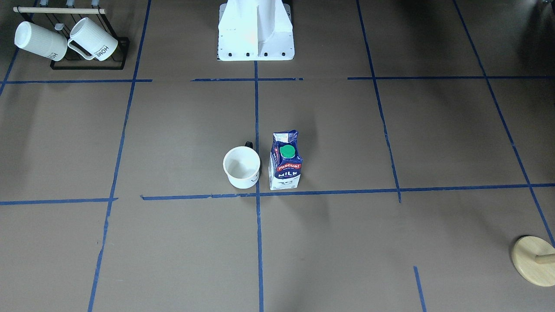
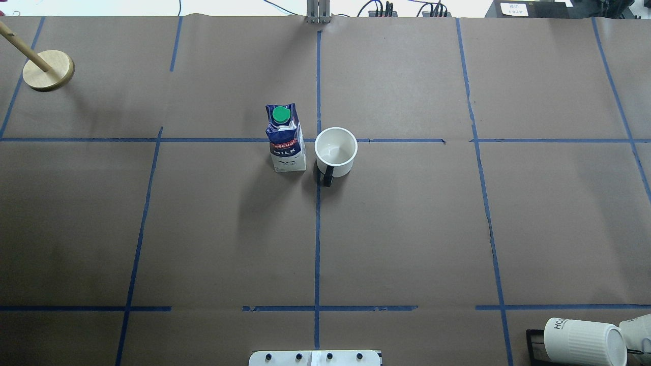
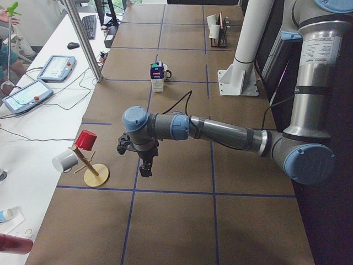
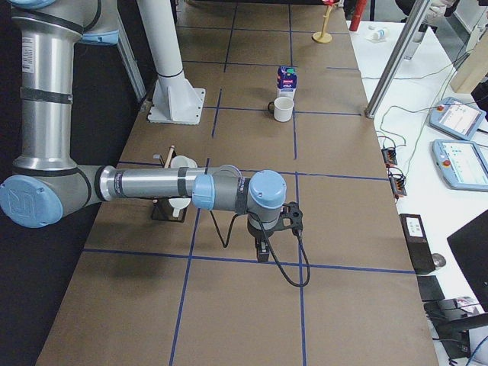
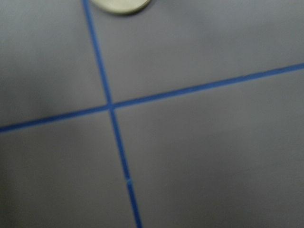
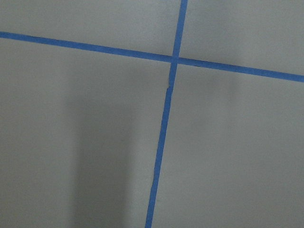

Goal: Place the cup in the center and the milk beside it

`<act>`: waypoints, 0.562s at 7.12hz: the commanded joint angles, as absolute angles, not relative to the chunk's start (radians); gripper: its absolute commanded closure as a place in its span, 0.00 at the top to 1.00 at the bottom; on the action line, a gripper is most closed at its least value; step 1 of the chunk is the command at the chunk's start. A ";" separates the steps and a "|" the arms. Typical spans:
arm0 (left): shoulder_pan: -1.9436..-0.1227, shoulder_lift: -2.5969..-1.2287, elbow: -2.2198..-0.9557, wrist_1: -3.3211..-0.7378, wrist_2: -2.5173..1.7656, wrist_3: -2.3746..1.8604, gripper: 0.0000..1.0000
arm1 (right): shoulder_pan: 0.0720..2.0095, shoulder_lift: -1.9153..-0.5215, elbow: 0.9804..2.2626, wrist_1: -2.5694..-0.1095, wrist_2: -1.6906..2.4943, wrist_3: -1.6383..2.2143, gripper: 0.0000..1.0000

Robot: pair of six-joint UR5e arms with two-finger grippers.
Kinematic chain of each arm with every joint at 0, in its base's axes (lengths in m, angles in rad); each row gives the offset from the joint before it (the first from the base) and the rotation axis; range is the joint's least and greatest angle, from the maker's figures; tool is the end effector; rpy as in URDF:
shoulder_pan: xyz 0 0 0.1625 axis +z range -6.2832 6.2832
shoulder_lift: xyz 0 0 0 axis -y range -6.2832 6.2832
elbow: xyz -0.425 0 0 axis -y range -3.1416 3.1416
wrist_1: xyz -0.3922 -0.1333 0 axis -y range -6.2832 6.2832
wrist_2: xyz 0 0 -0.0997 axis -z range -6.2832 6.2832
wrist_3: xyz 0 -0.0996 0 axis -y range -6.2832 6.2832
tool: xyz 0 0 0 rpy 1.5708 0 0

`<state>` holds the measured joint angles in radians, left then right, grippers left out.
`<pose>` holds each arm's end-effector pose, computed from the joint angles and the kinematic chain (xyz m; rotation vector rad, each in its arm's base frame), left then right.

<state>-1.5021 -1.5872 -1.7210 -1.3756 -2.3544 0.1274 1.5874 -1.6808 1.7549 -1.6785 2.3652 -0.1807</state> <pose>-0.0291 -0.4945 0.5958 -0.0041 0.7851 0.1747 0.0696 -0.4407 0.6290 0.0466 -0.7943 -0.1420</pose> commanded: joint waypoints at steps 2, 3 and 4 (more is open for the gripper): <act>-1.509 -1.529 -1.712 -1.394 -2.352 0.126 1.00 | 1.588 -1.684 1.758 -1.678 2.367 -0.170 0.99; -1.508 -1.538 -1.713 -1.394 -2.353 0.126 1.00 | 1.586 -1.686 1.759 -1.678 2.367 -0.170 0.99; -1.508 -1.542 -1.712 -1.396 -2.353 0.126 1.00 | 1.588 -1.686 1.759 -1.678 2.367 -0.170 1.00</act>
